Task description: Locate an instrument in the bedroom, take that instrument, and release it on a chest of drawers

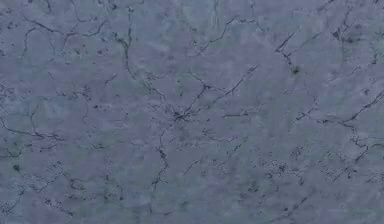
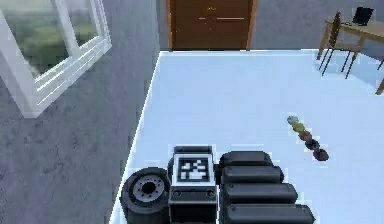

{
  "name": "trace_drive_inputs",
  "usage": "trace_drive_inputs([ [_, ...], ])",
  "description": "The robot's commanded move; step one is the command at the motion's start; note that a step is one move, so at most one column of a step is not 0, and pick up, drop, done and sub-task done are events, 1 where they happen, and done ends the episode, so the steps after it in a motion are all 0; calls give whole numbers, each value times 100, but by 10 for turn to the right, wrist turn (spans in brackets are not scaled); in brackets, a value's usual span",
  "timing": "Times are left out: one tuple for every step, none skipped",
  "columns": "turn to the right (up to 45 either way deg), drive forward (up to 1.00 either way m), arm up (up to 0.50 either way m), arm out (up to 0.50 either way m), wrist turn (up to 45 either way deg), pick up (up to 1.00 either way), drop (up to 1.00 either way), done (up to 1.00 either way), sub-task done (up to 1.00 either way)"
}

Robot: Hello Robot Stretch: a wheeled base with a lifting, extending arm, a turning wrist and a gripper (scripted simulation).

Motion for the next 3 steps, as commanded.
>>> trace_drive_inputs([
  [450,0,0,0,0,0,0,0,0],
  [450,0,0,0,0,0,0,0,0],
  [450,0,0,0,0,0,0,0,0],
])
